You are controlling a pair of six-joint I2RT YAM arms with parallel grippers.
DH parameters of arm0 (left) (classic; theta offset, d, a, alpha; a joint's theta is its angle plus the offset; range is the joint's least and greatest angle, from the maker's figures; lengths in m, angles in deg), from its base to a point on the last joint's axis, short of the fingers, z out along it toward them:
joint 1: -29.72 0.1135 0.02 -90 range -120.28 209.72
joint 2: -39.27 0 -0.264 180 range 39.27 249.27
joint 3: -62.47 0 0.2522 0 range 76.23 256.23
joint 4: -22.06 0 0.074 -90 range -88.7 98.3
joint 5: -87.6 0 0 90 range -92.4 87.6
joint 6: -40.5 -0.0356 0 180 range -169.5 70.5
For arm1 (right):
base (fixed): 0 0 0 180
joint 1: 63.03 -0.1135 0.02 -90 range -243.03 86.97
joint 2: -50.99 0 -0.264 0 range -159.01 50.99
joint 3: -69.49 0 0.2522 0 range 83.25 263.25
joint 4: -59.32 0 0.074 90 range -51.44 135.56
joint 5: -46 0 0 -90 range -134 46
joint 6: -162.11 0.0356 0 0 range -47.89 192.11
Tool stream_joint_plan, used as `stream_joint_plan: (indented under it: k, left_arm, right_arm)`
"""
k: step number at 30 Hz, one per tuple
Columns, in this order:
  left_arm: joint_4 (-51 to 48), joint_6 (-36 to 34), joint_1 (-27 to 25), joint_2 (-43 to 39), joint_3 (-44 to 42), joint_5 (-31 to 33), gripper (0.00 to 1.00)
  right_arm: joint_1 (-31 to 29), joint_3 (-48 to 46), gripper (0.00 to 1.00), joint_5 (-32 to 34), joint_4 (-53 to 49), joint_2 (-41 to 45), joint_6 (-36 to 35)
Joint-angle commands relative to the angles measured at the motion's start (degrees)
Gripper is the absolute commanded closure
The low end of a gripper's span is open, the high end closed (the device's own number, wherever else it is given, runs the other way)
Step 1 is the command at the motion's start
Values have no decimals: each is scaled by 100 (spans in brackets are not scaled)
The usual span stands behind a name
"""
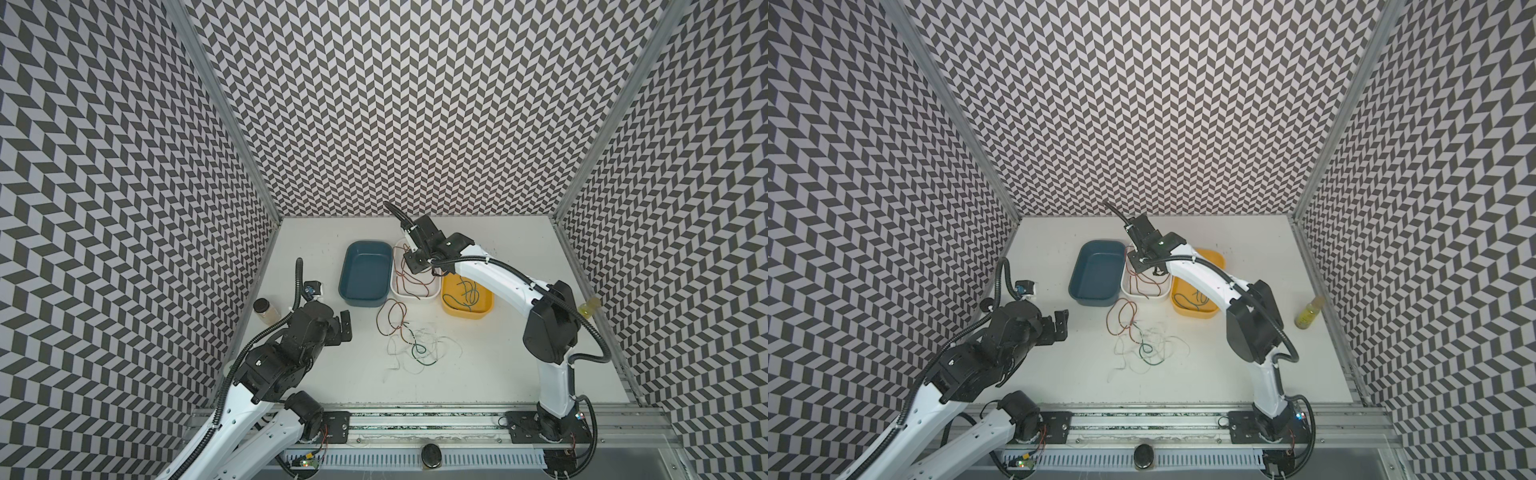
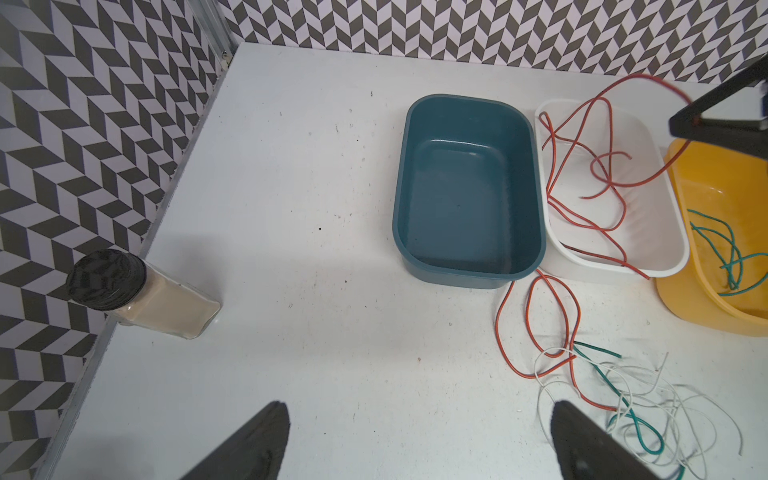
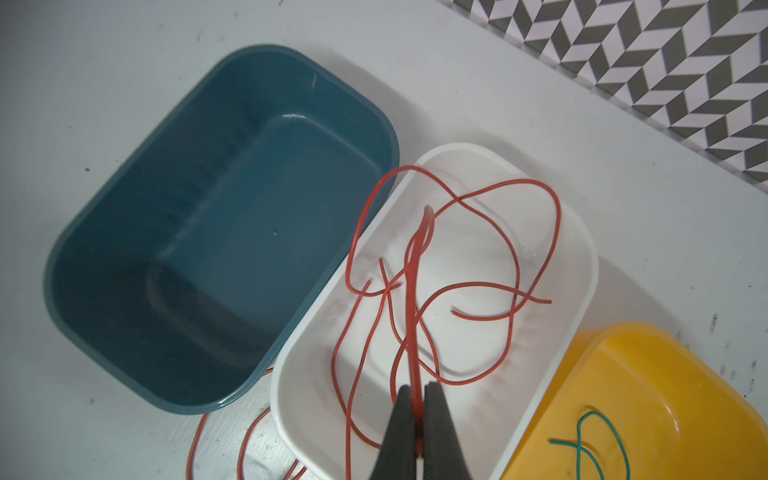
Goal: Untangle the cables
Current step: 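Lower the red wire into the white tub and open the right gripper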
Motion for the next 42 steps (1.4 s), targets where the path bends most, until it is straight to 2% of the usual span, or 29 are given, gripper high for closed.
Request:
stream_joint_plan:
  k: [1, 15, 21, 25, 29, 31, 36, 42]
  left_arm:
    - [65, -35, 19, -48, -60, 29, 0]
    - [96, -59, 24, -66, -78, -8, 0]
    - [109, -59, 21, -70, -81, -24, 0]
    - [113, -67, 28, -54, -86, -35, 0]
    - [113, -73, 28, -48, -86, -39, 0]
    - [103, -73, 28, -47, -86, -35, 0]
    - [105, -70, 32, -52, -86, -39, 0]
    - [113, -75, 30, -55, -86, -61, 0]
  right_arm:
    - [30, 189, 100, -51, 333, -126, 56]
    - [277, 346, 100, -557, 241, -991, 577]
    - [385, 372, 100, -643, 66, -941, 734]
    - [402, 441, 90, -600, -62, -755, 742]
    - [405, 455, 68, -767, -126, -546, 767]
    - [401, 506, 62, -815, -272, -460, 771]
    - [404, 422, 54, -557, -807, -138, 1308]
    - [383, 25, 54, -1352, -1061, 32, 1911]
